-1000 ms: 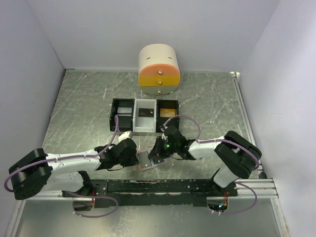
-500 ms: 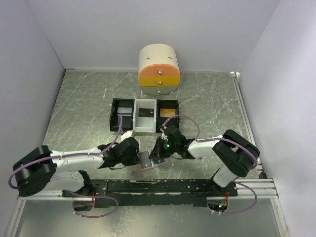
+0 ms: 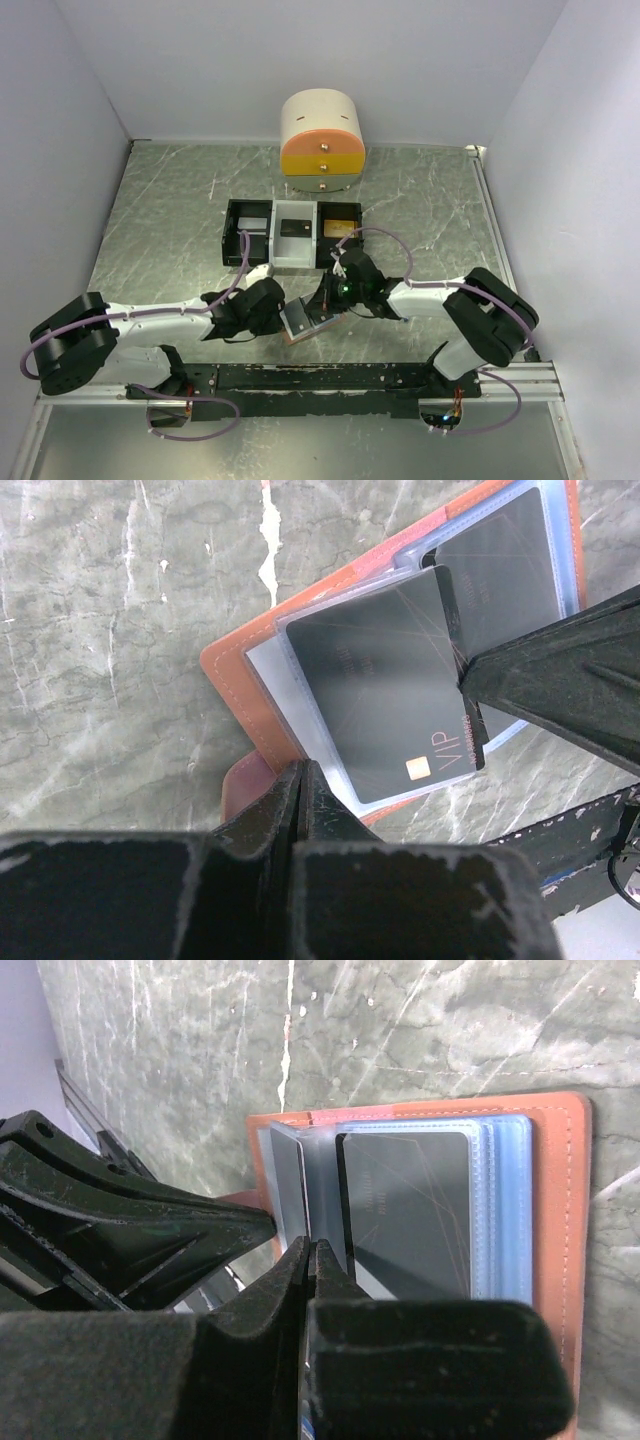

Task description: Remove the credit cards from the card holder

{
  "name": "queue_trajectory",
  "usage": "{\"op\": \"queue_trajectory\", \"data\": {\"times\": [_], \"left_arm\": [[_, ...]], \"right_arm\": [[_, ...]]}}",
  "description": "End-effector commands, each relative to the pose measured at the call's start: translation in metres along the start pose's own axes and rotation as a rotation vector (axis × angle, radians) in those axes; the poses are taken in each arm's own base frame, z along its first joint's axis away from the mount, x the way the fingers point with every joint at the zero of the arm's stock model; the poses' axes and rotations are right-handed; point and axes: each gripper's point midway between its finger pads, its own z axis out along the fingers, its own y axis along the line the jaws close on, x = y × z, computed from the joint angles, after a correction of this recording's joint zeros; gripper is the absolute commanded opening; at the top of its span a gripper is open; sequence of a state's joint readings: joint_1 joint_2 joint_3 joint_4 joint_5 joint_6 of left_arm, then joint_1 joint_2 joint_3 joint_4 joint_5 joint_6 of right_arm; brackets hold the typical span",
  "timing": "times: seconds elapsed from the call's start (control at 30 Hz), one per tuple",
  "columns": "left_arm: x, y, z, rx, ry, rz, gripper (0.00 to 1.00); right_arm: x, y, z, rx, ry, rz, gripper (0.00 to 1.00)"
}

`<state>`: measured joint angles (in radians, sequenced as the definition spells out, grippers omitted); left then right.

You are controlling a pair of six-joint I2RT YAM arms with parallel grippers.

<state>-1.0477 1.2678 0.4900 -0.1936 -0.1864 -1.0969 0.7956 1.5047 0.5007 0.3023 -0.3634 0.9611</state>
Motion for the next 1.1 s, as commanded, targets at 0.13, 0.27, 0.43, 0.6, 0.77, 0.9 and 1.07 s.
{"op": "queue_trajectory", "data": {"times": [0.13,0.27,0.43,0.6,0.77,0.9,1.07], "left_arm": [[0.014,0.035,0.005,-0.109,0.015,0.017,0.08],[0.013,0.035,0.004,-0.105,0.01,0.017,0.08],[0.007,0.014,-0.004,-0.03,0.009,0.005,0.21],[-0.025,-0.043,-0.026,0.151,-0.067,0.021,0.42],[-0.035,-0.062,-0.027,0.2,-0.094,0.045,0.45],[-0.016,-0.061,-0.006,0.214,-0.026,0.041,0.4],[0.005,-0.035,0.018,0.096,0.036,0.043,0.25]], "right_arm": [[0.003,-0.008,0.0,0.007,0.013,0.017,0.0],[-0.004,-0.016,-0.004,0.054,-0.024,0.012,0.0],[-0.004,-0.019,-0.004,0.03,-0.004,0.008,0.0],[0.0,-0.021,0.002,0.018,0.01,0.027,0.0],[-0.007,-0.021,0.0,0.037,-0.016,0.012,0.0],[-0.005,-0.021,0.001,0.032,-0.004,0.009,0.0],[0.001,-0.022,0.002,0.02,0.016,0.02,0.0]]}}
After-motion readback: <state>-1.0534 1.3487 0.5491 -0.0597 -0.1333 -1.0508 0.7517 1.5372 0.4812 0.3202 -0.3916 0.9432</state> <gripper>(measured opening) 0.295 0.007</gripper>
